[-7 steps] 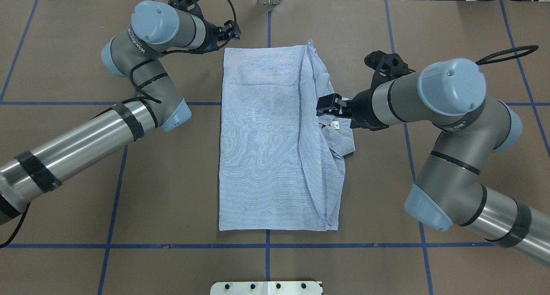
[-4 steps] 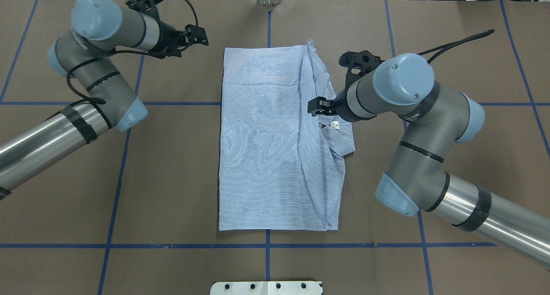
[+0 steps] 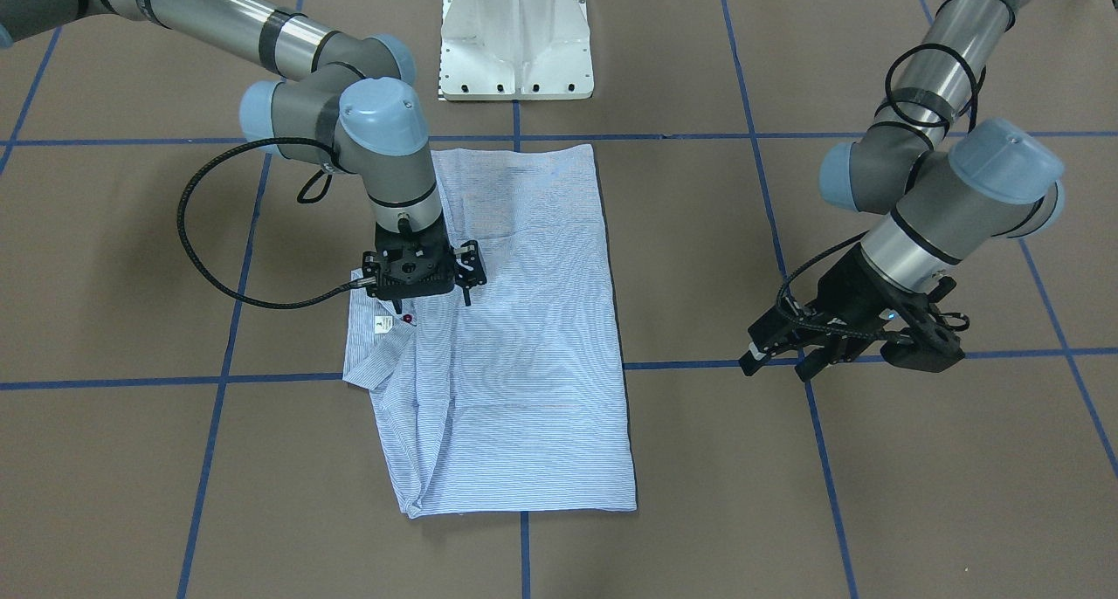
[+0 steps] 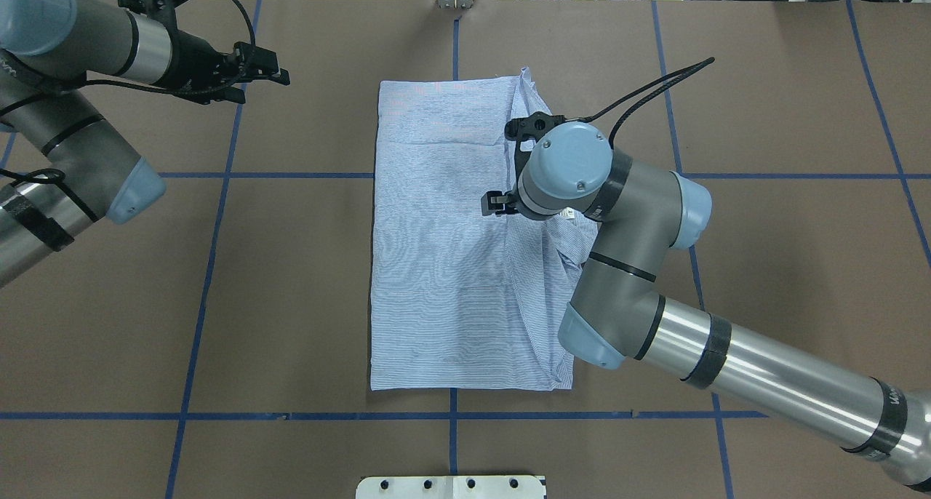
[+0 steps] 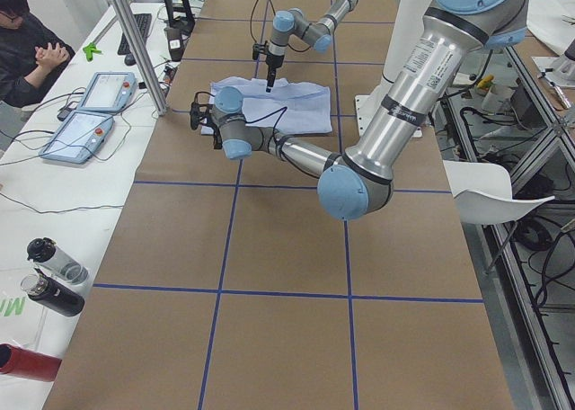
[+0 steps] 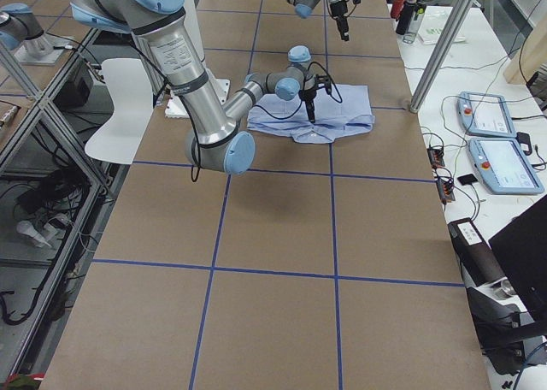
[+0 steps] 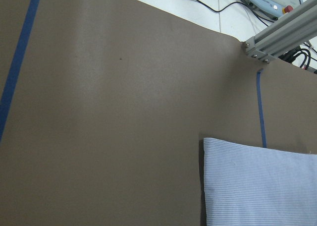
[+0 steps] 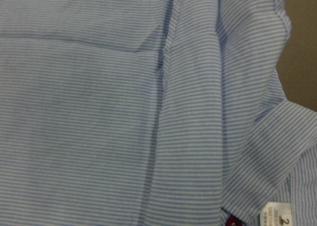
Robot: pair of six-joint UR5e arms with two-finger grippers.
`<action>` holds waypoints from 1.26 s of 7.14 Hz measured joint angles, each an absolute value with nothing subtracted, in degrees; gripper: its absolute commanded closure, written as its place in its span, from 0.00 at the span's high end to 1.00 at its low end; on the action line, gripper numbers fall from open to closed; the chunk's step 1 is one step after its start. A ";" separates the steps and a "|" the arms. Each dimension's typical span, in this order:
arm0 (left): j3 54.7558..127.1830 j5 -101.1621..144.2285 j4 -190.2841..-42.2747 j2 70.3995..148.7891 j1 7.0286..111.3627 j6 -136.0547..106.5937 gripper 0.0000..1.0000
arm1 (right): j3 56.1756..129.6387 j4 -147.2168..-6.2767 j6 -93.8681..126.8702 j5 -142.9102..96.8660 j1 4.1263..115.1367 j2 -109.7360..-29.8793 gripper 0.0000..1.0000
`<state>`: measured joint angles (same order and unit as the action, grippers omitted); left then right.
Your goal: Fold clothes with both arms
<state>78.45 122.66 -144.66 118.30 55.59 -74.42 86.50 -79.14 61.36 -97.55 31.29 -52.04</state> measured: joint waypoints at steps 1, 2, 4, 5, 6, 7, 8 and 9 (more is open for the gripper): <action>79.30 122.97 -144.63 117.58 55.65 -74.42 1.00 | 86.03 -81.22 59.81 -96.33 30.23 -51.53 1.00; 80.03 123.08 -144.55 117.25 55.65 -74.53 1.00 | 85.67 -83.16 58.20 -95.70 29.50 -51.31 1.00; 80.76 123.11 -144.50 117.10 55.53 -74.90 1.00 | 85.66 -87.30 54.93 -95.38 29.04 -51.08 1.00; 80.82 123.06 -144.50 117.08 55.40 -75.02 1.00 | 85.68 -88.31 53.36 -95.44 29.36 -51.22 1.00; 80.85 123.00 -144.49 117.08 55.25 -75.10 1.00 | 85.83 -89.64 51.31 -95.71 30.26 -51.44 1.00; 80.86 122.97 -144.49 117.07 55.14 -75.15 1.00 | 86.32 -91.41 48.83 -95.99 31.45 -51.61 1.00; 80.84 122.94 -144.49 117.09 55.08 -75.20 1.00 | 87.14 -92.79 46.62 -96.45 32.67 -52.01 1.00; 80.81 122.90 -144.49 117.13 55.05 -75.22 1.00 | 87.84 -93.42 45.42 -97.03 33.47 -52.76 1.00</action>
<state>80.81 122.90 -144.49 117.13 55.05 -75.22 87.84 -93.42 45.42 -97.03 33.47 -52.76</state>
